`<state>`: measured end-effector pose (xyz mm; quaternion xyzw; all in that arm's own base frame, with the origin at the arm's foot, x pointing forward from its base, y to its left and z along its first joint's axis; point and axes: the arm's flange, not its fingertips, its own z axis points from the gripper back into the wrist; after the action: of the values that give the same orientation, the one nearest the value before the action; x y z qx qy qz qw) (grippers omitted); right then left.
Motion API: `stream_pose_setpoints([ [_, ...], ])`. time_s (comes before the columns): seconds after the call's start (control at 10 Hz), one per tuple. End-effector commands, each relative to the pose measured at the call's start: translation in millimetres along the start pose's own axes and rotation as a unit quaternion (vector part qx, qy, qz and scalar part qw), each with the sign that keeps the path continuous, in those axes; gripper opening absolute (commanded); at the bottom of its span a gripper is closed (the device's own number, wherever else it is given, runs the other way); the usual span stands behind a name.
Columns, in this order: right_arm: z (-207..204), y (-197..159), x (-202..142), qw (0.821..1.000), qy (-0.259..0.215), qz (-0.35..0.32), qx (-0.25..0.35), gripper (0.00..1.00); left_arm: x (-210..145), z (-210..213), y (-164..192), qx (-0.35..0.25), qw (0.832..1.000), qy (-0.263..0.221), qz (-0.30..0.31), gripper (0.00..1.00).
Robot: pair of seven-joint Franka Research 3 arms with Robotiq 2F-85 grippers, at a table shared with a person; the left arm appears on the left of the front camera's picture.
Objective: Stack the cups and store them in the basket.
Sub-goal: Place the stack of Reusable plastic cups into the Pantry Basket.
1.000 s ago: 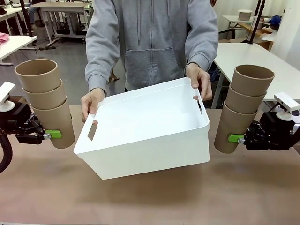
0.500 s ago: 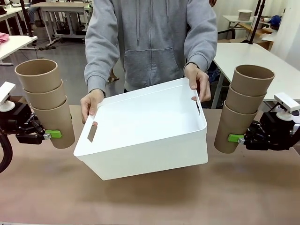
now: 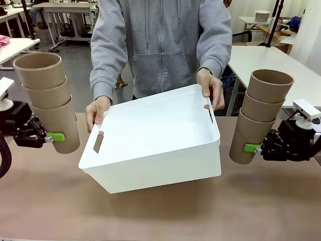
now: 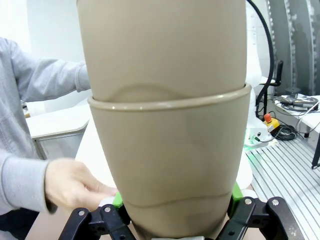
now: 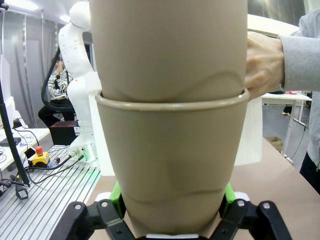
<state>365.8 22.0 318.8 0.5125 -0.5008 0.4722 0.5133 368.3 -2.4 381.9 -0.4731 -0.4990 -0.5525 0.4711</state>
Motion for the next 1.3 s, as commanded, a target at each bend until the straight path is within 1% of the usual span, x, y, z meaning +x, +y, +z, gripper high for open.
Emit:
stream_pose_setpoints([
  [0.0, 0.3, -0.6, 4.3, 1.0, -0.002, 0.006, -0.001, 0.84, 48.0, -24.2, -11.4, 0.014, 0.998, 0.049, 0.021, 0.84],
  [0.1, 0.3, -0.6, 4.3, 1.0, -0.002, 0.006, -0.001, 0.84, 68.2, -42.3, -17.8, 0.022, 0.995, 0.089, 0.025, 0.84],
  [0.2, 0.3, -0.6, 4.3, 1.0, -0.002, 0.006, -0.001, 0.84, 84.0, -56.6, -16.3, 0.022, 0.992, 0.119, 0.027, 0.84],
  [0.5, 0.3, -0.6, 4.3, 1.0, -0.002, 0.006, -0.001, 0.84, 112.3, -111.0, -8.0, 0.012, 0.979, 0.198, 0.051, 0.84],
  [0.7, 0.3, -0.6, 4.3, 1.0, -0.002, 0.006, -0.001, 0.84, 110.4, -142.0, 7.2, 0.018, 0.964, 0.254, 0.07, 0.84],
  [0.9, 0.3, -0.6, 4.3, 1.0, -0.002, 0.006, -0.001, 0.84, 96.6, -175.5, 19.0, 0.01, 0.949, 0.303, 0.088, 0.84],
  [1.2, 0.3, -0.6, 4.3, 1.0, -0.002, 0.006, -0.001, 0.84, 70.1, -197.5, 36.0, 0.016, 0.929, 0.359, 0.092, 0.84],
])
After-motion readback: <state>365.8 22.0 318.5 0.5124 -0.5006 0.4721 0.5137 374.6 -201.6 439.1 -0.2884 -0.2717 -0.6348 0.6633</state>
